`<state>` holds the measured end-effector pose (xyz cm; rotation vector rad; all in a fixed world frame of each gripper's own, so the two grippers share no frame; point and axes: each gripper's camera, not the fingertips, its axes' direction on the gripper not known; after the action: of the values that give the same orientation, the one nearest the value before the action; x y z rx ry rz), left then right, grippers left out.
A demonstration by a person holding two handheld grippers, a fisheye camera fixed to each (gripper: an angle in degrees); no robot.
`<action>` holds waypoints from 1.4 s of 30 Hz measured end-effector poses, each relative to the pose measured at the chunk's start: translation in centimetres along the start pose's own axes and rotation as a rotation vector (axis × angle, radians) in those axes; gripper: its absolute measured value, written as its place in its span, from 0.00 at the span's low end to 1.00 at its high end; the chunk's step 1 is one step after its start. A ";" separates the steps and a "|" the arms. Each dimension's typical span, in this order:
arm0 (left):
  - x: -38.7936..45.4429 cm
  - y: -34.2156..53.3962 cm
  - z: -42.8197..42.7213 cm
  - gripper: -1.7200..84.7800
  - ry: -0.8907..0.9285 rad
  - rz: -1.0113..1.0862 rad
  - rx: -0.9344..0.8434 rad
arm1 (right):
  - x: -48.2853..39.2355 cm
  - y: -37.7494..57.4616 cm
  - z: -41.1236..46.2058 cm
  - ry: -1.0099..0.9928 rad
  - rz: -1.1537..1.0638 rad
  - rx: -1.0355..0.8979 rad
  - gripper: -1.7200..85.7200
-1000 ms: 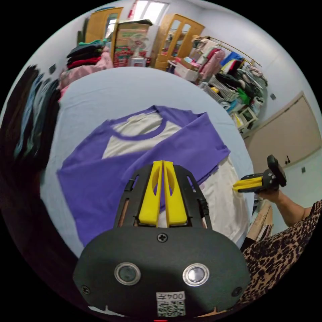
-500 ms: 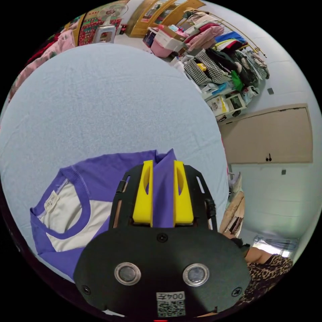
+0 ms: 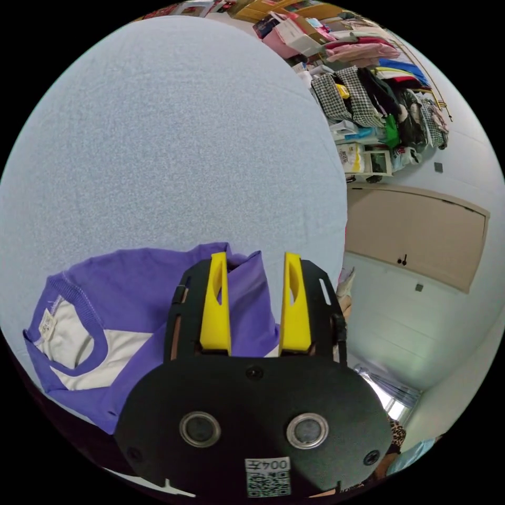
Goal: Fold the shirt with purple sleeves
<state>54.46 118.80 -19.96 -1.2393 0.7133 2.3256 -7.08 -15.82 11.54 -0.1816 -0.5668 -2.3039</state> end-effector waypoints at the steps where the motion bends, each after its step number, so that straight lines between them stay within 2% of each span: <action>1: 0.2 -0.4 0.4 0.14 -0.026 0.005 -0.005 | 0.2 0.2 -0.2 -0.005 0.007 0.001 0.06; 4: 0.8 -1.1 0.9 0.09 -0.134 0.027 0.005 | 0.6 0.9 -0.6 -0.020 0.025 0.010 0.06; 7: 1.0 -1.4 1.3 0.07 -0.162 0.045 0.028 | 0.9 1.5 -1.1 -0.028 0.040 0.013 0.06; 12: -0.4 -1.2 2.0 0.07 -0.074 0.055 0.125 | 0.7 1.7 -1.9 -0.007 0.024 -0.035 0.06; 16: -1.6 -0.5 2.2 0.09 -0.039 0.073 0.159 | 0.2 2.0 -2.7 0.029 0.008 -0.073 0.06; 21: -3.4 0.6 1.4 0.17 0.169 0.021 0.174 | -0.9 3.3 -3.7 0.085 -0.050 -0.078 0.07; 24: -3.5 2.8 -0.2 0.19 0.121 0.022 0.235 | -2.1 4.6 -4.2 0.165 -0.133 -0.069 0.07; 27: -3.9 5.6 -1.9 0.19 0.052 0.052 0.290 | -0.4 6.0 -5.3 0.089 -0.019 -0.039 0.07; 30: -4.9 8.9 -3.0 0.18 -0.012 0.078 0.335 | 2.3 8.0 -6.2 -0.043 0.077 0.017 0.07; 34: -5.6 13.3 -2.4 0.16 0.027 0.164 0.387 | 6.1 11.8 -7.0 -0.262 0.156 0.105 0.03; 36: -5.5 14.9 -1.8 0.14 0.042 0.196 0.411 | 8.4 14.2 -7.5 -0.387 0.207 0.202 0.02; 38: -5.1 16.1 -0.9 0.13 0.064 0.232 0.420 | 12.7 18.2 -8.8 -0.506 0.333 0.408 0.02; 42: -3.8 16.5 0.3 0.12 0.054 0.257 0.411 | 16.3 20.9 -10.7 -0.387 0.371 0.553 0.05</action>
<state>46.87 105.56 -12.53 -1.0738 1.3595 2.1848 -3.70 -44.12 14.01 -0.4257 -1.2284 -1.6861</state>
